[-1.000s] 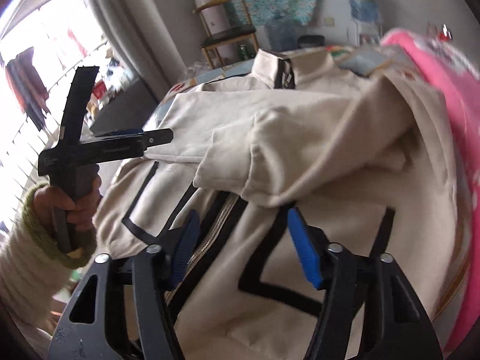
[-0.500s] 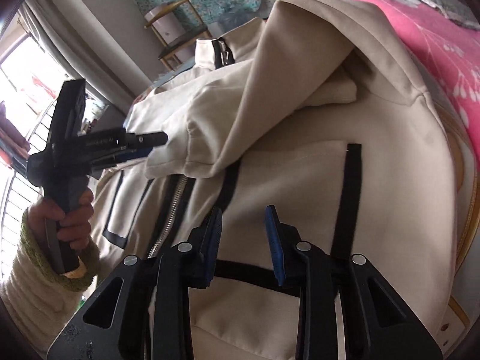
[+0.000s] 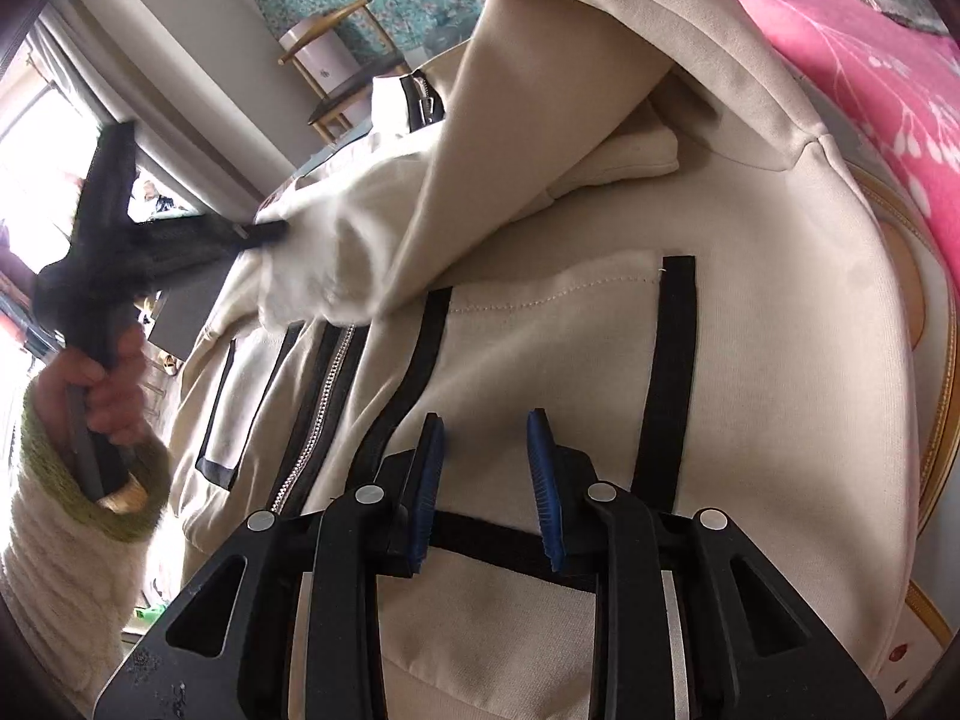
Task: Fold large clothes
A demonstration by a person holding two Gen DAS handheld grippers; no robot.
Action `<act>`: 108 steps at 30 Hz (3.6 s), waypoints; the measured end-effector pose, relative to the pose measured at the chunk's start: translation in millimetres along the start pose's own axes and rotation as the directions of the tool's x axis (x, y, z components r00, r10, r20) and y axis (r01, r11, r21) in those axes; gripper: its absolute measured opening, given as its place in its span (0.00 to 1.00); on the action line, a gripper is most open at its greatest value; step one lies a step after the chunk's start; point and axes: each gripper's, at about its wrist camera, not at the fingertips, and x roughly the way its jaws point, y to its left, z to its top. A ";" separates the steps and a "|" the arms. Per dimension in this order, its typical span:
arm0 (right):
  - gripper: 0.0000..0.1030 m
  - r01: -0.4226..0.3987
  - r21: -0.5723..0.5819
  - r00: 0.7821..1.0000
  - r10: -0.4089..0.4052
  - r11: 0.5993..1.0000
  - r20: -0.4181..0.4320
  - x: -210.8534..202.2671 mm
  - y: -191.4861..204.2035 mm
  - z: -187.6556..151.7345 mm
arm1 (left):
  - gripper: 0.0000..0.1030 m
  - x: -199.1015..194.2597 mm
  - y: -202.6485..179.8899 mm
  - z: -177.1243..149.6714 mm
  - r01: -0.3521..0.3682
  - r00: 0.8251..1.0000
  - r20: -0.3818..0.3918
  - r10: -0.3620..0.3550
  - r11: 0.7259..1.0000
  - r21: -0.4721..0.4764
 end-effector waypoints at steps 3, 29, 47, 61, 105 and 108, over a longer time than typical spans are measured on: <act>0.25 0.007 -0.009 1.000 -0.007 1.000 -0.001 -0.9 -0.1 -0.3 | 0.02 -35.4 4.4 23.4 -0.007 0.996 0.094 0.007 1.000 -0.001; 0.23 0.049 -0.044 0.999 -0.049 0.998 -0.001 4.6 9.3 5.0 | 0.19 -1.3 125.0 15.1 -0.138 0.990 -0.065 0.128 0.972 -0.189; 0.64 0.066 -0.044 0.984 -0.058 0.997 0.166 -80.0 -4.8 77.8 | 0.04 -57.9 92.7 4.3 -0.143 0.982 0.105 0.155 0.983 -0.114; 0.09 0.283 0.155 0.959 -0.283 0.947 -0.022 35.8 -117.1 217.1 | 0.04 -16.8 125.0 -29.7 -0.218 0.976 -0.013 0.218 0.964 -0.154; 0.78 0.240 -0.252 0.970 -0.239 0.938 0.036 -39.5 49.2 34.2 | 0.68 -100.9 88.9 -100.5 -0.303 0.951 0.069 0.301 0.953 0.014; 0.78 0.264 -0.195 0.964 -0.267 0.944 0.013 -50.9 41.6 -3.7 | 0.68 -115.9 103.9 -142.4 -0.307 0.951 0.020 0.308 0.950 -0.061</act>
